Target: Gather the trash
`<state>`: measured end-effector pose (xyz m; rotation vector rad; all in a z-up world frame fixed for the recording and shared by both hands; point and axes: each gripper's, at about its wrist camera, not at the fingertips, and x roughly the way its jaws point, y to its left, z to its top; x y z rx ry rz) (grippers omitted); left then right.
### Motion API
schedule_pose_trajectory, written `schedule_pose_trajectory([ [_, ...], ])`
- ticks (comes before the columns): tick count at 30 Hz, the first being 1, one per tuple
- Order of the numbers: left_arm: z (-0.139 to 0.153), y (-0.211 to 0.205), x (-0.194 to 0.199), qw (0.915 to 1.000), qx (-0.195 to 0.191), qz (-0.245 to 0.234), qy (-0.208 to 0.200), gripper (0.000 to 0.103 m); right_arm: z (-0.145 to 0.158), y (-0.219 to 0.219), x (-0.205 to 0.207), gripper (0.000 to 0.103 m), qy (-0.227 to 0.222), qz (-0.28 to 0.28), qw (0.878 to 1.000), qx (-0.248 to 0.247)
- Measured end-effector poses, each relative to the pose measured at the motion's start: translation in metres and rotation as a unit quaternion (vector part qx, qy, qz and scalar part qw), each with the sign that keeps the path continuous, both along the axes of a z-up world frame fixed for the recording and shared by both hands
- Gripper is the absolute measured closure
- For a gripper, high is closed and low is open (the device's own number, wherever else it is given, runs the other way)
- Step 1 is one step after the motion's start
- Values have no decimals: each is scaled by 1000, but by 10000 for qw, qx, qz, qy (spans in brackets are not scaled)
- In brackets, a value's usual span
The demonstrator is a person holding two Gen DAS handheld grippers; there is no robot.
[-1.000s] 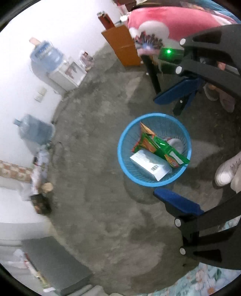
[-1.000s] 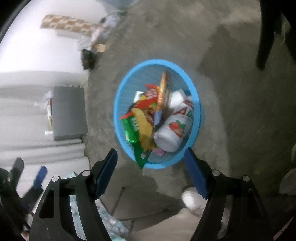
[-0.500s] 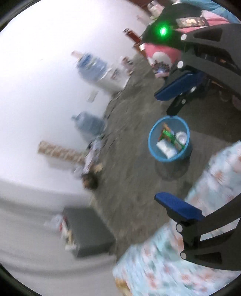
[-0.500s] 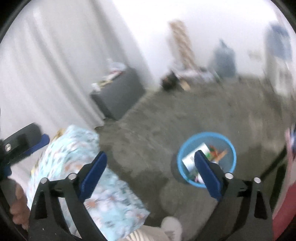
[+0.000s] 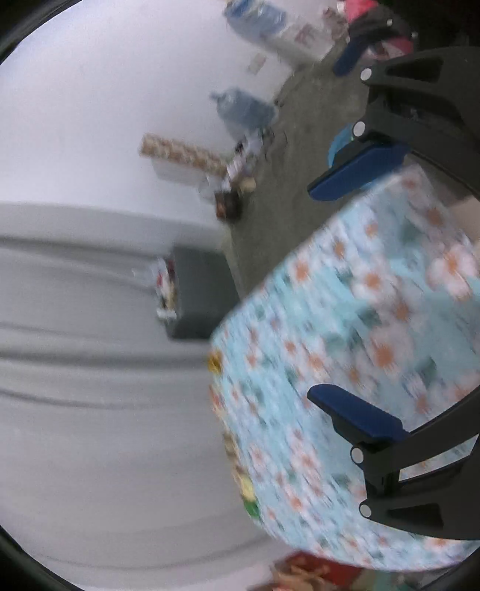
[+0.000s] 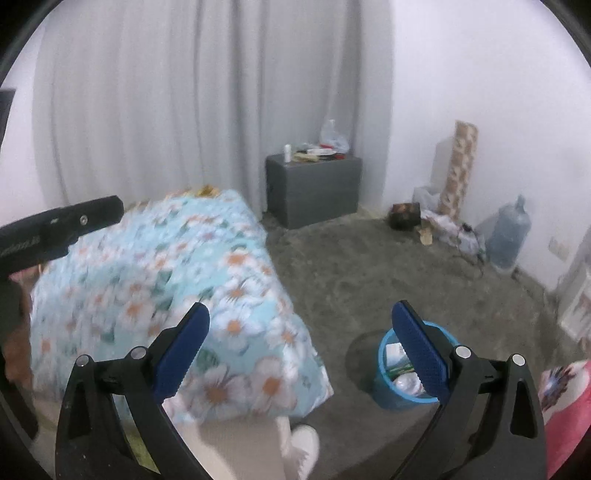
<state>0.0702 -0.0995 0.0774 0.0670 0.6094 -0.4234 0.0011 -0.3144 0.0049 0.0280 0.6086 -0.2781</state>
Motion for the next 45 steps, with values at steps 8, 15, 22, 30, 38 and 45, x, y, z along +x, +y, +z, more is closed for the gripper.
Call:
schedule_pose_trajectory([
  [8, -44, 44, -24, 9956, 261, 665, 601, 6, -20, 40, 1, 8, 666, 240, 9972, -240],
  [15, -65, 54, -18, 9895, 423, 874, 1071, 6, -40, 52, -5, 8, 1138, 248, 9931, -136],
  [22, -72, 49, -16, 9873, 580, 880, 1192, 6, -48, 42, -11, 8, 1407, -4, 9900, -59],
  [30, -79, 44, -15, 9852, 845, 870, 1213, 6, -42, 23, -14, 8, 1324, -275, 9908, -20],
  [38, -82, 36, -18, 9842, 1009, 755, 1240, 6, -36, 14, -12, 8, 1228, -367, 9918, -10],
  [45, -85, 31, -22, 9837, 1108, 612, 1279, 6, -36, 13, -11, 8, 1231, -358, 9918, -11],
])
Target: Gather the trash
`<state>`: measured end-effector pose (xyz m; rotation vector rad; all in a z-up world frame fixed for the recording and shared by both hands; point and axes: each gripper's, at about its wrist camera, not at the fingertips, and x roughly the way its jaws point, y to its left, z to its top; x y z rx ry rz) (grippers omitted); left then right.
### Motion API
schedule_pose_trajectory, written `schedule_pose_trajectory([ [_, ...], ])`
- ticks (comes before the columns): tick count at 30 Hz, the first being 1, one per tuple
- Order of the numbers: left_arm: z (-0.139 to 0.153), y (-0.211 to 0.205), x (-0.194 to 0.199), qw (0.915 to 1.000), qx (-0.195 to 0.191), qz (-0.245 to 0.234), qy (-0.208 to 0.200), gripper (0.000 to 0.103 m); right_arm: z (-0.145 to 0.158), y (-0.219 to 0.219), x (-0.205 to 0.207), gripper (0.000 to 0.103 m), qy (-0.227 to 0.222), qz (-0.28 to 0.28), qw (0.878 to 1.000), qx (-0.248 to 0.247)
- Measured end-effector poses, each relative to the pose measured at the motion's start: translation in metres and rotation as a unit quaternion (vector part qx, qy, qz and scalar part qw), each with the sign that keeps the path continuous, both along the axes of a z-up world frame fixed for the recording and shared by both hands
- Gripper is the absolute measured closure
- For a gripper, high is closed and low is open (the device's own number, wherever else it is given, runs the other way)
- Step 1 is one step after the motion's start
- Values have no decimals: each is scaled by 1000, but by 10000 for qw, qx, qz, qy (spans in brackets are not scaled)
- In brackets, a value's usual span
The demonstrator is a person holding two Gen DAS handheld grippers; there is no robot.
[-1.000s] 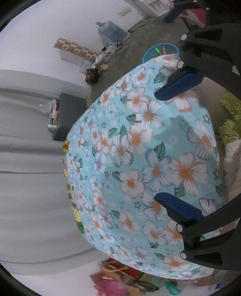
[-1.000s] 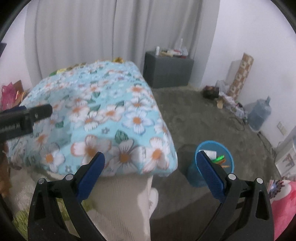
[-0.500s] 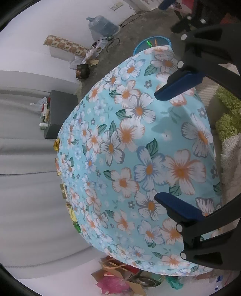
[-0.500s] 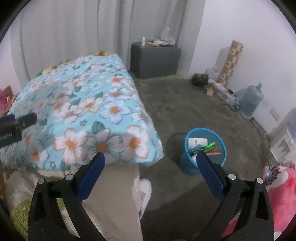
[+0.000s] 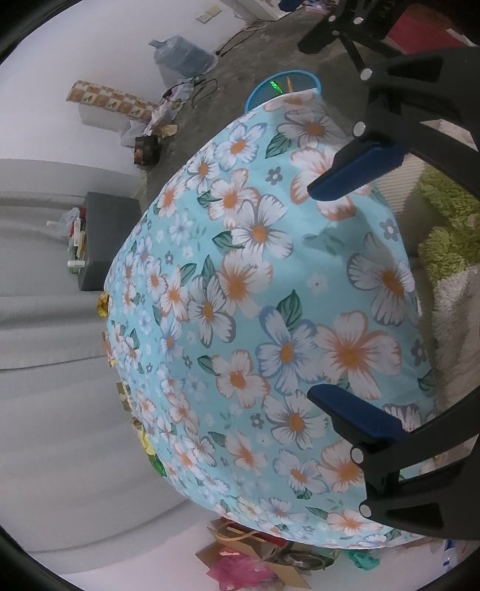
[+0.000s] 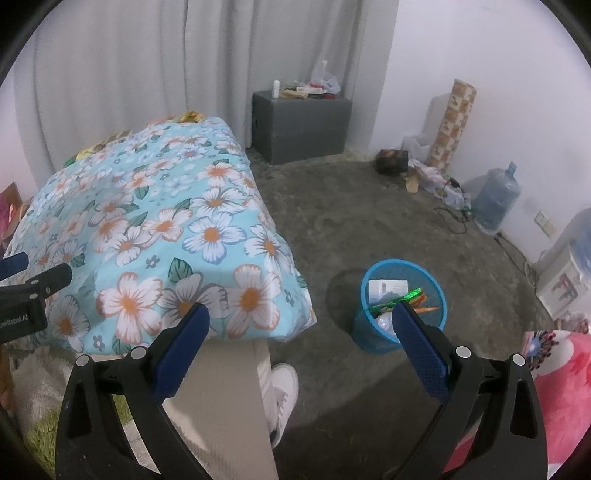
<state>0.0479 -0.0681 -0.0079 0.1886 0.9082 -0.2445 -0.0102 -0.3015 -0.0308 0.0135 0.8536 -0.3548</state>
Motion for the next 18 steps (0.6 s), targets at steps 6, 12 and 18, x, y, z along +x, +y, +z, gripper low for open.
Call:
schedule_pose_trajectory([
  [6, 0, -2, -4, 9999, 26, -97, -4, 6, 0, 0, 0, 8, 13, 1, 10000, -5],
  [12, 2, -1, -6, 10000, 7, -79, -44, 6, -1, 0, 0, 8, 22, -2, 10000, -3],
  [18, 5, 5, -8, 10000, -15, -6, -79, 6, -3, 1, 0, 8, 45, 29, 10000, -40],
])
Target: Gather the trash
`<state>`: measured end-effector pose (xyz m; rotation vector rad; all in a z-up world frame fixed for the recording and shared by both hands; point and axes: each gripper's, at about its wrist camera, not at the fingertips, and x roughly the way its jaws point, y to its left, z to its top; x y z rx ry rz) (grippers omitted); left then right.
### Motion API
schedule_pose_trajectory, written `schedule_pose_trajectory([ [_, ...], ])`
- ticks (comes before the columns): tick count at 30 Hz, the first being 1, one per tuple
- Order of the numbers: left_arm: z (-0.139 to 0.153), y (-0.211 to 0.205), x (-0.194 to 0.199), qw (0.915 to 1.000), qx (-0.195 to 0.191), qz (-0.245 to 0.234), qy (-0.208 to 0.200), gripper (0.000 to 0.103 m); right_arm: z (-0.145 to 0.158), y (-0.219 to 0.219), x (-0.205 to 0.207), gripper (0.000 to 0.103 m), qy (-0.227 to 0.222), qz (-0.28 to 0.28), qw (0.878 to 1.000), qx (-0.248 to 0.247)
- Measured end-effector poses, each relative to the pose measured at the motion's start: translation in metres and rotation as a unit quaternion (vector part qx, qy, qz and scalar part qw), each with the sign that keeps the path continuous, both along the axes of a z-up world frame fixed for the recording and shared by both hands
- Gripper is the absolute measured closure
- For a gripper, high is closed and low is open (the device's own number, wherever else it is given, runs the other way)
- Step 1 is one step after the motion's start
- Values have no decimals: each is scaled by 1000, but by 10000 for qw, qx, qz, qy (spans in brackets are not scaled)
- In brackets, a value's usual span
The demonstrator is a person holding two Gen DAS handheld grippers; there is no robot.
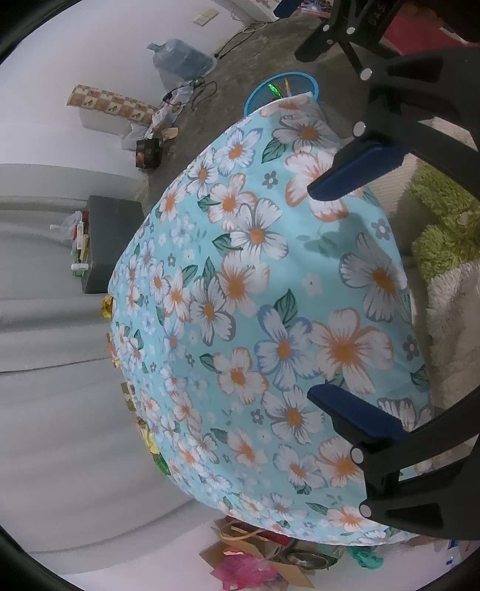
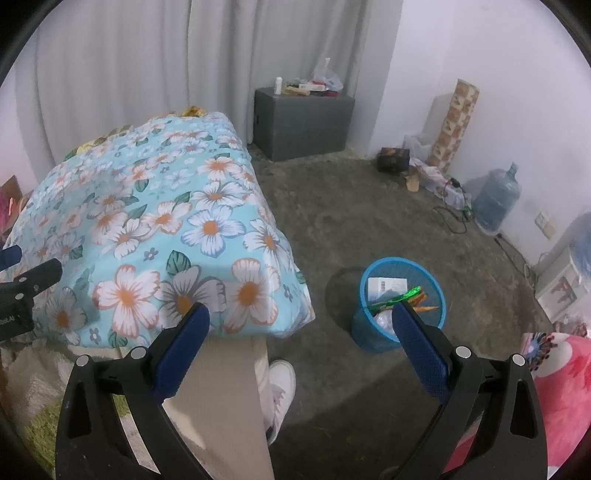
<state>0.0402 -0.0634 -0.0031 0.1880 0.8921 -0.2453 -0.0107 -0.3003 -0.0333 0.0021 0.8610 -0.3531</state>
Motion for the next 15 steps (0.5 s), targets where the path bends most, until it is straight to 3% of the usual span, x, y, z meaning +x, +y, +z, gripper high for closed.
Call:
schedule_pose_trajectory([
  [15, 4, 13, -2, 9997, 51, 228, -59, 6, -2, 3, 1, 8, -43, 147, 9999, 19],
])
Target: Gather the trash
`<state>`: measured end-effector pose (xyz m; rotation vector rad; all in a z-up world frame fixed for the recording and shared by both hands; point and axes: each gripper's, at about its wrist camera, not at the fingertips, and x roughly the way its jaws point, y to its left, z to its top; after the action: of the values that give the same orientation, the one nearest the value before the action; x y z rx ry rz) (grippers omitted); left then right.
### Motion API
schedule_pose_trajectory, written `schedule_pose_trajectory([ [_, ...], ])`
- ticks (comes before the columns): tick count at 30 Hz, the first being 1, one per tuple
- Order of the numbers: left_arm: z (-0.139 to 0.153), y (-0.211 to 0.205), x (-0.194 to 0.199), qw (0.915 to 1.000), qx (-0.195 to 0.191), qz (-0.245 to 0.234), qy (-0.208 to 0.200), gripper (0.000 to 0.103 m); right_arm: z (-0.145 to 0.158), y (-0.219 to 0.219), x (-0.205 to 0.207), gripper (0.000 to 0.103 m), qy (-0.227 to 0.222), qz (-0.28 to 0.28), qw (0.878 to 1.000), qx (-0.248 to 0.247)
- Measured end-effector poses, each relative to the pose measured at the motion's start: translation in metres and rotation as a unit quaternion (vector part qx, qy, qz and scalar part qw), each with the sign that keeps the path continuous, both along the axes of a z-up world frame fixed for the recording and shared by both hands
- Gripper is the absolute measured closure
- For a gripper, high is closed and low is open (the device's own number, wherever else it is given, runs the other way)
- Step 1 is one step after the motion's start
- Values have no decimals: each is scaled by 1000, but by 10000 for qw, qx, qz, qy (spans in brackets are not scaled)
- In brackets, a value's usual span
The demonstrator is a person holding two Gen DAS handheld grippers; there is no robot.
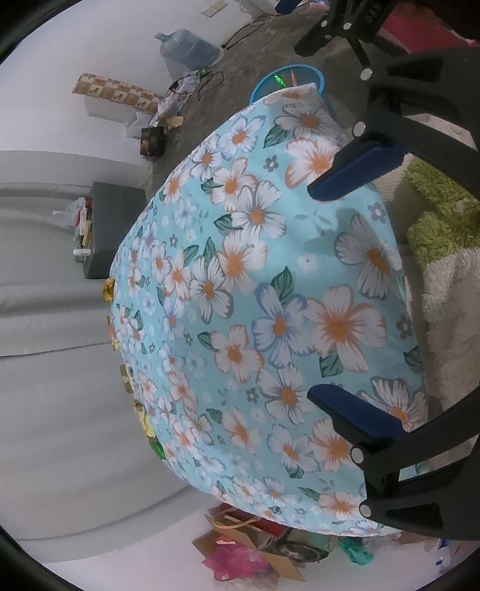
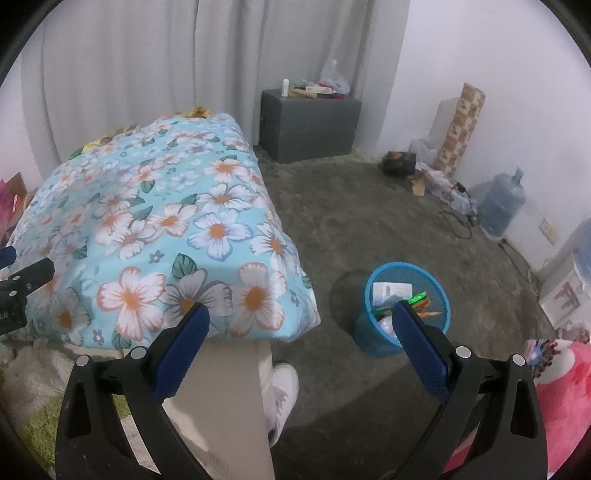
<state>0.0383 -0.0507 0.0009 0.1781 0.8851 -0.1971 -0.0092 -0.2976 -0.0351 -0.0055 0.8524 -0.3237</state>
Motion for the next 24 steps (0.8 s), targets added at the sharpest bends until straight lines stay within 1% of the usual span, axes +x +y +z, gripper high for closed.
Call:
schedule_pose_trajectory([
  [24, -1, -6, 0, 10000, 1, -73, -4, 6, 1, -4, 0, 8, 21, 73, 10000, -4],
])
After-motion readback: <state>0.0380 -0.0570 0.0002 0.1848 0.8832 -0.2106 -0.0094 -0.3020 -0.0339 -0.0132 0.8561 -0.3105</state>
